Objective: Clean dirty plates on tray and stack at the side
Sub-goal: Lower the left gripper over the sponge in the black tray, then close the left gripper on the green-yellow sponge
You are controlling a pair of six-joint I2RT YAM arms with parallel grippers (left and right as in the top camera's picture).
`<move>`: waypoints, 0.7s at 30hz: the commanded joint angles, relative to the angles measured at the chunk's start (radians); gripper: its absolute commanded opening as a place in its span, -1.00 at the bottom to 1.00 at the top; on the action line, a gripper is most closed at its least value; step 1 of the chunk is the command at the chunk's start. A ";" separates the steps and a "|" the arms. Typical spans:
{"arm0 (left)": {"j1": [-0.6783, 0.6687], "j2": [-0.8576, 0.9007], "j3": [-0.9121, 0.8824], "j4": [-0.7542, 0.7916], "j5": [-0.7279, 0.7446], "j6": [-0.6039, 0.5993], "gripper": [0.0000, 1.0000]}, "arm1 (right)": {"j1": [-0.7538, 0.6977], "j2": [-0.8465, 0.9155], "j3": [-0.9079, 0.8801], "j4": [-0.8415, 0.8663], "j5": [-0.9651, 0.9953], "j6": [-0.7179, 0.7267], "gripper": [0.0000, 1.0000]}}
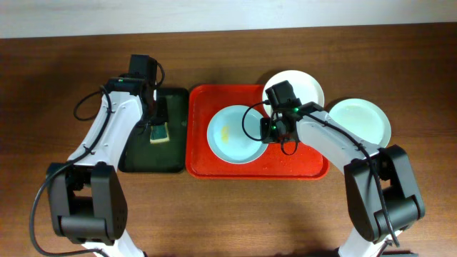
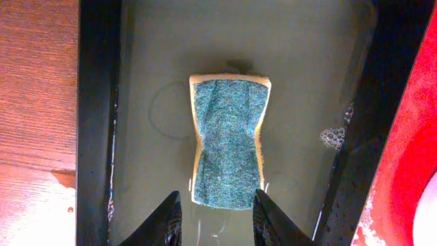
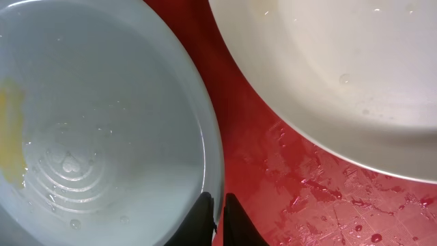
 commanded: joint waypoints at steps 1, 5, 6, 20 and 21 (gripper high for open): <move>-0.002 0.013 -0.006 -0.008 -0.011 0.016 -0.36 | 0.005 0.012 -0.009 0.003 0.016 0.013 -0.81; -0.002 0.013 -0.006 -0.012 -0.011 0.016 -0.36 | 0.005 0.015 -0.009 0.003 0.019 0.013 -0.81; -0.002 0.013 -0.006 -0.013 -0.011 0.016 -0.36 | 0.005 0.017 -0.009 0.003 0.020 0.013 -0.81; -0.002 0.013 -0.006 -0.013 -0.011 0.016 -0.35 | 0.005 0.029 -0.009 0.015 0.027 0.035 -0.70; -0.002 0.013 -0.006 -0.013 -0.011 0.016 -0.36 | 0.005 0.029 -0.009 0.018 0.027 0.035 -0.69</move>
